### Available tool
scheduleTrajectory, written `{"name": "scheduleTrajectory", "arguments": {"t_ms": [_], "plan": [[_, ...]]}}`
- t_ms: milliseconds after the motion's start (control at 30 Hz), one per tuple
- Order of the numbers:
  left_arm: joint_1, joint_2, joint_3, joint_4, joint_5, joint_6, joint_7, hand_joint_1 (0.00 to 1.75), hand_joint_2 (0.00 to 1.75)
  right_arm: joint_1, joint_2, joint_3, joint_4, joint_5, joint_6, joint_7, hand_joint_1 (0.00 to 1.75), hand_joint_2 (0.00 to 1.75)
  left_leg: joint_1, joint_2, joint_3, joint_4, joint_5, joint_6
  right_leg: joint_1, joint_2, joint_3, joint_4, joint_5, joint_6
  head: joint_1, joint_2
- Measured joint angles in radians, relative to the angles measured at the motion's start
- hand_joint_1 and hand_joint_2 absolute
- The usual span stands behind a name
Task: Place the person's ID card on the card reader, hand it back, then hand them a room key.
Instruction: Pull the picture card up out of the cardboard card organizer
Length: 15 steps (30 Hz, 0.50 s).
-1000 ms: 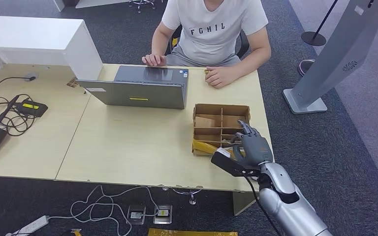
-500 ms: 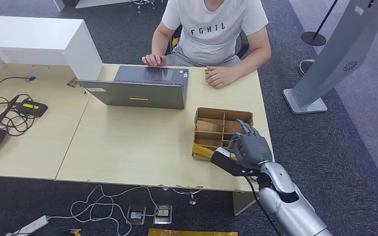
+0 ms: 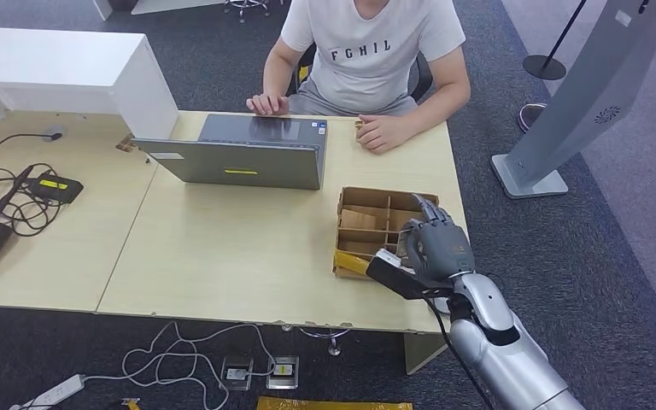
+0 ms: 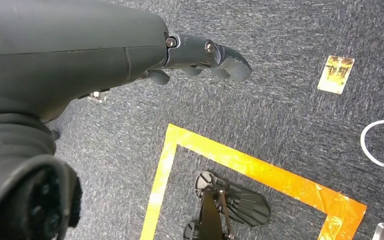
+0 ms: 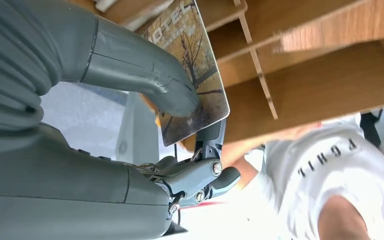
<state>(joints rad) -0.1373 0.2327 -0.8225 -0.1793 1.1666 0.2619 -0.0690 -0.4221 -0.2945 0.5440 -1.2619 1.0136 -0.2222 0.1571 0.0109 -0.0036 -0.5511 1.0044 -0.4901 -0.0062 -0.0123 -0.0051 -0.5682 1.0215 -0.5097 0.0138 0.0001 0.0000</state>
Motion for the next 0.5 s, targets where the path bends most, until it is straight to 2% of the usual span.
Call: {"name": "scheduleTrajectory", "arguments": {"t_ms": [100, 300, 500], "plan": [[0.000, 0.000, 0.000, 0.000, -0.001, -0.003, -0.002, 0.00, 0.00, -0.021, -0.012, -0.004, -0.004, 0.058, -0.035, -0.021, 1.75, 1.75, 0.000, 0.000, 0.000, 0.000, 0.000, 0.000, 0.000, 0.000, 0.000, 0.000, 0.000, 0.000, 0.000, 0.000], [0.002, -0.001, 0.000, 0.000, -0.003, -0.005, -0.005, 0.00, 0.00, -0.082, -0.042, -0.048, -0.043, 0.120, -0.031, -0.056, 1.75, 1.75, 0.000, 0.000, 0.000, 0.000, 0.000, 0.000, 0.000, 0.000, 0.000, 0.000, 0.001, 0.000, 0.000, 0.000], [0.003, -0.003, -0.002, 0.002, -0.020, -0.002, -0.005, 0.00, 0.00, -0.141, -0.070, -0.125, -0.117, 0.234, -0.160, -0.121, 1.75, 1.75, 0.000, 0.000, 0.000, 0.000, 0.000, 0.000, 0.000, 0.000, 0.000, 0.000, 0.001, 0.000, 0.000, 0.000]]}}
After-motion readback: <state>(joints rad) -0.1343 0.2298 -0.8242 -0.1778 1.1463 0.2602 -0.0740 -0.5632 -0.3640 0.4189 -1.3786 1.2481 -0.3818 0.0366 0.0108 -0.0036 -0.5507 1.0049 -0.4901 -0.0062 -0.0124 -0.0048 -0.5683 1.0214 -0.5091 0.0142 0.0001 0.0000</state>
